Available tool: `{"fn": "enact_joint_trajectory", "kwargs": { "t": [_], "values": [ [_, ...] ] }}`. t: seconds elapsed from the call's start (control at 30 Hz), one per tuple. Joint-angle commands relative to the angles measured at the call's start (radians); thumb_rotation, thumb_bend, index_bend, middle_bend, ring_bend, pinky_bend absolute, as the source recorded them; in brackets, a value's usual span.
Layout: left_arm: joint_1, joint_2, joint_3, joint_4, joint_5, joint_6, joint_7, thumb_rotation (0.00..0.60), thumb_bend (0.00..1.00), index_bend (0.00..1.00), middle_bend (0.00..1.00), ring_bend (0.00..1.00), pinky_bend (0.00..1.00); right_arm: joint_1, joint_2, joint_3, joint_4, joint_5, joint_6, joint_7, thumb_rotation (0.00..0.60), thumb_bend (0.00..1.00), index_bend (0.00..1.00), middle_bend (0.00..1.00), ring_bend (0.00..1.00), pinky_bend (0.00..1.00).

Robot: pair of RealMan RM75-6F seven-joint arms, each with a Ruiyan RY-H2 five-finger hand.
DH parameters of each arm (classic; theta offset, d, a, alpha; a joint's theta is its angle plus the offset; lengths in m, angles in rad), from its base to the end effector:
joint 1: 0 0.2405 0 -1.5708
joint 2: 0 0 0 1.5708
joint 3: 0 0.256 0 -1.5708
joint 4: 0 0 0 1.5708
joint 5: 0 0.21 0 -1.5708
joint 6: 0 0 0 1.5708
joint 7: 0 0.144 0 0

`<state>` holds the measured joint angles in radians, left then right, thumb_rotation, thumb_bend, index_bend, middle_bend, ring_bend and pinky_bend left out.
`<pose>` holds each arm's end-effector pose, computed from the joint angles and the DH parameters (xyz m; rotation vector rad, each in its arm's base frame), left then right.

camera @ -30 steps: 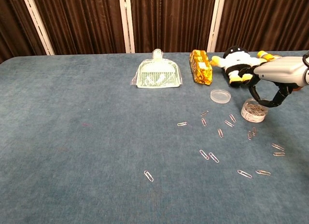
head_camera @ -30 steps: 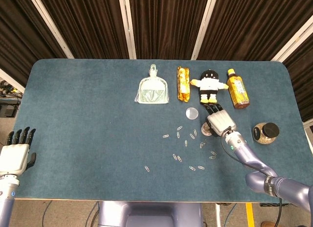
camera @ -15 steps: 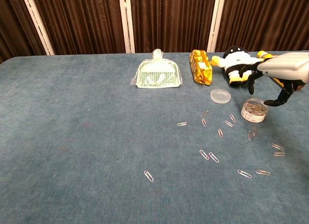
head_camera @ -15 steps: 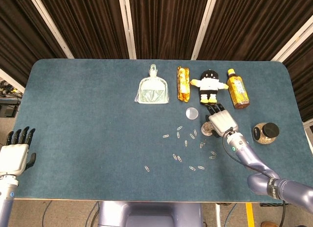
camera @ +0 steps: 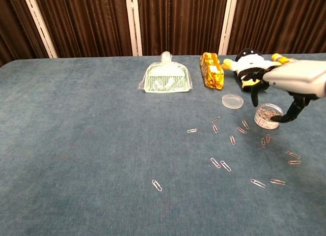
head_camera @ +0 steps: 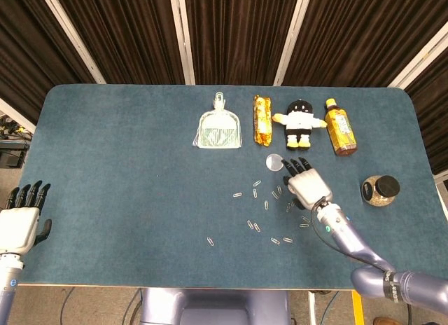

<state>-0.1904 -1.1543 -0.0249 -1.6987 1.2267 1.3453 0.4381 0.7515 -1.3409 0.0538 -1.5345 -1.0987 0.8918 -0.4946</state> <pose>-0.3146 0.2014 0.1284 -1.4644 -0.8562 -0.5103 -0.1958 -0.3413 0.0280 1.9994 -0.7127 0.5980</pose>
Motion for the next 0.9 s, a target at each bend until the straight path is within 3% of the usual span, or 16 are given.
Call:
{"fn": "enact_joint_trajectory", "kwargs": {
  "t": [0.03,0.9],
  "values": [
    [0.005,0.006,0.003,-0.006,0.013,0.008,-0.01,0.6,0.47,0.0,0.0,0.0,0.0,0.004,-0.033,0.001,-0.004,0.013,0.004,-0.023,0.6,0.3,0.37,0.0,0.0,0.0],
    [0.017,0.041,-0.01,0.02,0.024,-0.003,-0.112,0.6,0.48,0.0,0.0,0.0,0.0,0.125,-0.244,0.079,0.08,0.173,-0.034,-0.156,0.6,0.3,0.4,0.0,0.0,0.0]
  ]
}}
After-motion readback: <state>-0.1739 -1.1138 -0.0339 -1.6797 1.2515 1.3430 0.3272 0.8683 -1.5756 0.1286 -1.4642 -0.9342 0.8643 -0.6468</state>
